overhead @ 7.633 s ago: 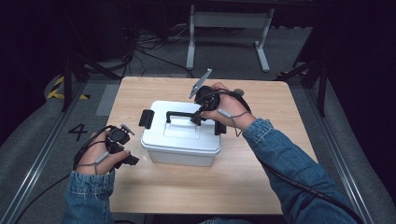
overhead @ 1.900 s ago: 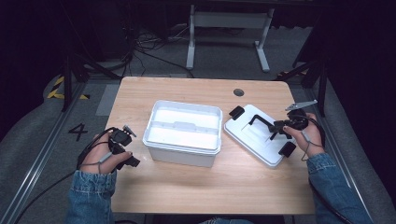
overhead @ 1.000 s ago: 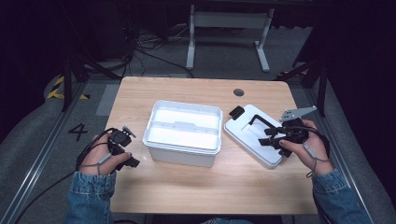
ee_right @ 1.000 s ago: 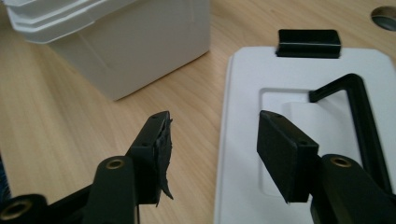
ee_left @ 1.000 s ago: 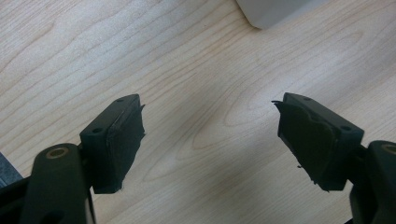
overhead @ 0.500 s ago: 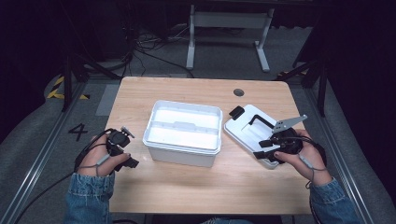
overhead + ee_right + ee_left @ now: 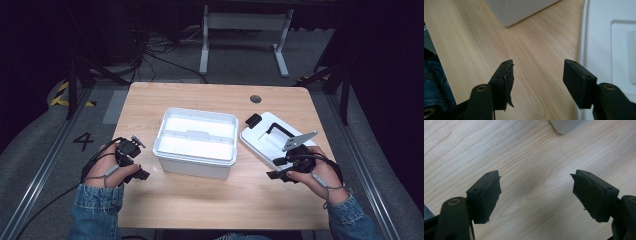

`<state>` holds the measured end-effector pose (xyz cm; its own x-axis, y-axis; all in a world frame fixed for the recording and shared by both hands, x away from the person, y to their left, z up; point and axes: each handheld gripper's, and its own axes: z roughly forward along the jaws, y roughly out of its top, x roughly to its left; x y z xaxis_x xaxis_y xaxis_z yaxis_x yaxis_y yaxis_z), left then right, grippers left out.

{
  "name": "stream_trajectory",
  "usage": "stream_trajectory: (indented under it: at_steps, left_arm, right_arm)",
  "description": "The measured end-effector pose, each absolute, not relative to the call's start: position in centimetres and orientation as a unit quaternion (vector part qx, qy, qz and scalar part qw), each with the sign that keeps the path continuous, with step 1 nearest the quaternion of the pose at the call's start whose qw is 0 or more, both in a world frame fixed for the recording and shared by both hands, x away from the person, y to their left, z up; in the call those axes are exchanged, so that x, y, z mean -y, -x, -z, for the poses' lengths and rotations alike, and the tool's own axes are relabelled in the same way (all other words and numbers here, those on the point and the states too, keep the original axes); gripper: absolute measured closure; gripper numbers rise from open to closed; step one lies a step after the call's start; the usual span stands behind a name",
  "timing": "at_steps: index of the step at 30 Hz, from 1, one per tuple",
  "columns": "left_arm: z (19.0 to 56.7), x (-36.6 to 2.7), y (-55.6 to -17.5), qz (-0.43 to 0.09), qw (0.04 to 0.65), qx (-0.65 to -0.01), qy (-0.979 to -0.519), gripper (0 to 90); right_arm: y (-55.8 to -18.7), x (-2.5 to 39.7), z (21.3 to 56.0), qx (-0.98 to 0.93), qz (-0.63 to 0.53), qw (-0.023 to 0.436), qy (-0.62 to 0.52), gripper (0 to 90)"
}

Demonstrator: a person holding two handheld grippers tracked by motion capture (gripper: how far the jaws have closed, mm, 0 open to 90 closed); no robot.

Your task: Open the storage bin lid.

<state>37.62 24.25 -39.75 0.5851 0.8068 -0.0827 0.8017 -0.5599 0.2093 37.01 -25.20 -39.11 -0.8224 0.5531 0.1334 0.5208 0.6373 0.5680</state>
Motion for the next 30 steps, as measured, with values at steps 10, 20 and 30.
stream_trajectory:
  at_steps: [10, 20, 30]
  left_arm:
    - [39.9, -24.1, -37.8, -0.014, 0.109, -0.448, -0.887, 23.0]
    - [40.0, -24.0, -37.9, -0.008, 0.109, -0.45, -0.886, 23.0]
    - [40.0, -24.0, -37.9, -0.009, 0.108, -0.446, -0.888, 23.0]
  right_arm:
    - [-37.0, 23.9, 41.2, -0.914, -0.274, 0.01, -0.299, 42.2]
    - [-36.9, 22.9, 42.8, -0.924, -0.249, -0.003, -0.292, 41.2]
    - [-36.6, 22.3, 43.4, -0.93, -0.24, -0.015, -0.277, 40.4]
